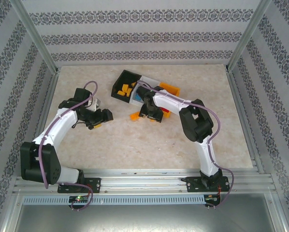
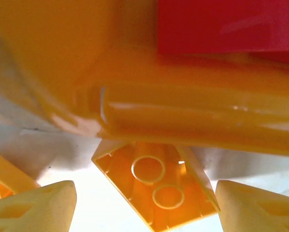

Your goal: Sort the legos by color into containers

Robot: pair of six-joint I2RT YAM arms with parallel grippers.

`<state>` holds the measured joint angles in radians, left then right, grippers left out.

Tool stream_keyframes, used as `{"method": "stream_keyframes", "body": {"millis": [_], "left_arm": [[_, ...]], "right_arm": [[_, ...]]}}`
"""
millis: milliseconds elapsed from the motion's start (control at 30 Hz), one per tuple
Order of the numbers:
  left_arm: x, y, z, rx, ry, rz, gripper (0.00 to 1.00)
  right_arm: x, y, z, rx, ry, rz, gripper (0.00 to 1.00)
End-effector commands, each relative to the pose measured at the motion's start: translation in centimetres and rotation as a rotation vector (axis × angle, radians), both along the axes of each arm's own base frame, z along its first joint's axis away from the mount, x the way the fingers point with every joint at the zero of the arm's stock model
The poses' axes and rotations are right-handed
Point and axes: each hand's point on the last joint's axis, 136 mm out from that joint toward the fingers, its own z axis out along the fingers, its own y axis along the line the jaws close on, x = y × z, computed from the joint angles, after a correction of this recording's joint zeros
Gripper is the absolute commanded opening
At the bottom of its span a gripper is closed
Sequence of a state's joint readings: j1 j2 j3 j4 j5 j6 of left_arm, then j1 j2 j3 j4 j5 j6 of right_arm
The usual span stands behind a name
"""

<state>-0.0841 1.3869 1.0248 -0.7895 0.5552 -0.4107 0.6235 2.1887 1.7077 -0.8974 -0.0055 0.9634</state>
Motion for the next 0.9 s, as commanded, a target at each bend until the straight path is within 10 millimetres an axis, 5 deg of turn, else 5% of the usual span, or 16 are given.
{"method": "stream_keyframes", "body": {"millis": [0, 567, 867], "left_arm": [[0.3, -1.0, 0.5, -0.038, -0.014, -0.043, 0.78], [0.6, -1.2, 0.0, -0.034, -0.003, -0.054, 0.84], [0.5, -0.9, -0.1, -0.015, 0.002, -0.05, 0.86]], "right_arm": [[0.3, 0.1, -0.3, 0.004, 0.02, -0.005, 0.73], [1.1, -1.3, -0.4, -0.04, 0.02, 0.085, 0.74], [1.8, -0.3, -1.4, -0.018, 0.021, 0.134, 0.57]]}}
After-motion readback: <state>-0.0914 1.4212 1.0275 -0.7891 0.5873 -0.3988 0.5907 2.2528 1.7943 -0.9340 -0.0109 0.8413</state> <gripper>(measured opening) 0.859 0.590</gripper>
